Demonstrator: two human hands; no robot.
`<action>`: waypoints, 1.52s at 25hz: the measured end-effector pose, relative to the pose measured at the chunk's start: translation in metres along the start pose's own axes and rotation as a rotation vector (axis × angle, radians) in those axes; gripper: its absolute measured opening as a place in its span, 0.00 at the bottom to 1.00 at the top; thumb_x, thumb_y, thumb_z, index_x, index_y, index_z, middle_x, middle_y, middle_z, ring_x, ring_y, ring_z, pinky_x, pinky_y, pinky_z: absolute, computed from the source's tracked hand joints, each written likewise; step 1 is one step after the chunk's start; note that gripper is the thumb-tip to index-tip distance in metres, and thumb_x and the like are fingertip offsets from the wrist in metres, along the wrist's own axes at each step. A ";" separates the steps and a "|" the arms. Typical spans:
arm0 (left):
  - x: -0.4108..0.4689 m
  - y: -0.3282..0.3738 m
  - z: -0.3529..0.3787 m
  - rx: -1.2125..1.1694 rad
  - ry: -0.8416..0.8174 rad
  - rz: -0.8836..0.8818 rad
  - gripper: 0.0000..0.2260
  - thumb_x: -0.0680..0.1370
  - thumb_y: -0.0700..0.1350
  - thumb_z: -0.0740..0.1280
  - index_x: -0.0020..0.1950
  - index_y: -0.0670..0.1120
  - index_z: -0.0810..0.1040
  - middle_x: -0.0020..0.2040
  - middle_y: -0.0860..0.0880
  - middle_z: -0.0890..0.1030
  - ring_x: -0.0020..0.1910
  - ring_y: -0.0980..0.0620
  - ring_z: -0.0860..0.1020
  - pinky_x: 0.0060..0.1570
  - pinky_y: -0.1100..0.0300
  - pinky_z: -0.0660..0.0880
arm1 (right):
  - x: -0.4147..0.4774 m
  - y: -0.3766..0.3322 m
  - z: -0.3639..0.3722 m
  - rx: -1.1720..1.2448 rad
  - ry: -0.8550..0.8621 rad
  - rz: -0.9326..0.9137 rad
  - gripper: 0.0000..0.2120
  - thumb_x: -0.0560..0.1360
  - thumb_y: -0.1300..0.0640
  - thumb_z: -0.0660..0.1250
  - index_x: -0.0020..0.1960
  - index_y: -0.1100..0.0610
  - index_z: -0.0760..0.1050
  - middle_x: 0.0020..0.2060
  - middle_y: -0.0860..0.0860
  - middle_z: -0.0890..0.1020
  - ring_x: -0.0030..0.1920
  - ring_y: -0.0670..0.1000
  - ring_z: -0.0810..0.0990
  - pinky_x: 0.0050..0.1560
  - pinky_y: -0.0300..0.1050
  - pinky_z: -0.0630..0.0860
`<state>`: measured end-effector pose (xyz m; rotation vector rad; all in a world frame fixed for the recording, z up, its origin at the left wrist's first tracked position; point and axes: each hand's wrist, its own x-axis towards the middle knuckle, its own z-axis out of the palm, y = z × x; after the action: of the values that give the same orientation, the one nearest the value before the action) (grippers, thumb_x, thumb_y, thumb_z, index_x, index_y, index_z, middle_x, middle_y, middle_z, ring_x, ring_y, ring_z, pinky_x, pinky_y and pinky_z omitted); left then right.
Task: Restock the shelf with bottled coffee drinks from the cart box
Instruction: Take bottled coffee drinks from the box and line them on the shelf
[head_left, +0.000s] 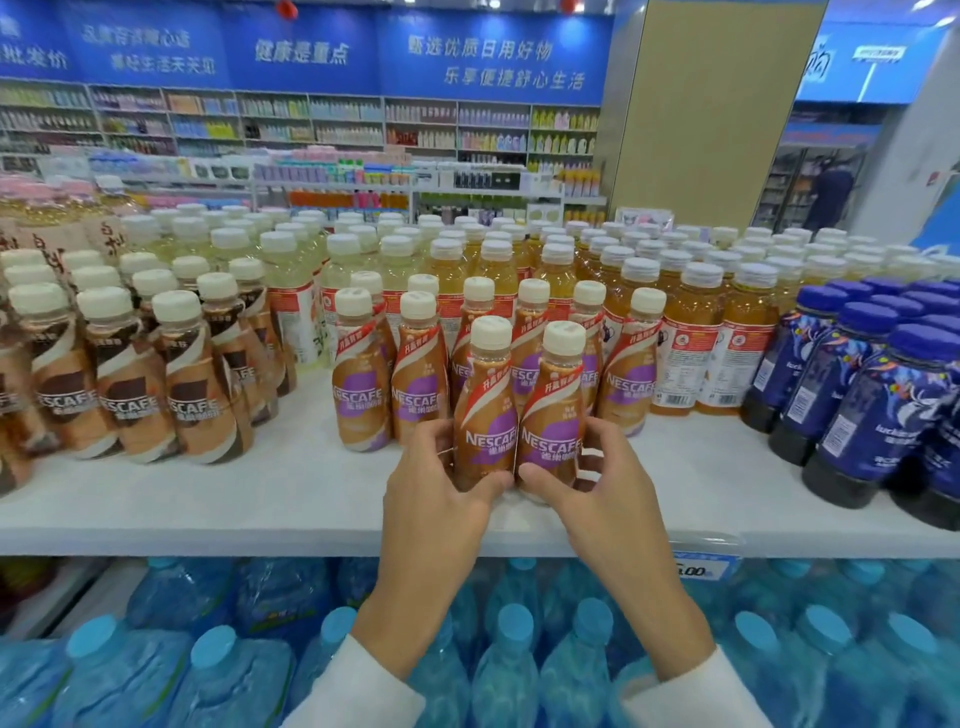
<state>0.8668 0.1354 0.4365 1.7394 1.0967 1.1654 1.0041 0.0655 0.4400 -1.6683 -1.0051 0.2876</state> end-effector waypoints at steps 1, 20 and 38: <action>0.002 0.000 0.001 0.029 0.010 0.004 0.28 0.69 0.50 0.80 0.66 0.53 0.73 0.59 0.55 0.81 0.56 0.57 0.80 0.58 0.54 0.80 | 0.004 0.000 0.002 -0.003 -0.005 -0.003 0.29 0.69 0.47 0.79 0.65 0.45 0.70 0.57 0.42 0.80 0.56 0.43 0.80 0.58 0.49 0.80; 0.009 0.007 0.029 0.341 0.170 0.027 0.16 0.82 0.48 0.65 0.69 0.45 0.71 0.66 0.47 0.72 0.62 0.46 0.75 0.56 0.58 0.70 | 0.037 0.008 0.021 -0.047 -0.006 -0.021 0.25 0.76 0.47 0.73 0.70 0.47 0.68 0.64 0.45 0.78 0.62 0.47 0.77 0.63 0.46 0.75; 0.018 0.000 0.034 0.332 0.191 0.030 0.21 0.79 0.55 0.67 0.67 0.48 0.69 0.65 0.48 0.74 0.60 0.47 0.77 0.58 0.52 0.77 | 0.042 0.008 0.026 -0.118 0.046 -0.049 0.29 0.75 0.45 0.72 0.72 0.48 0.67 0.66 0.46 0.77 0.64 0.48 0.77 0.61 0.42 0.73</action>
<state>0.9027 0.1478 0.4322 1.9273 1.4506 1.2419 1.0171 0.1136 0.4362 -1.7461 -1.0442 0.1591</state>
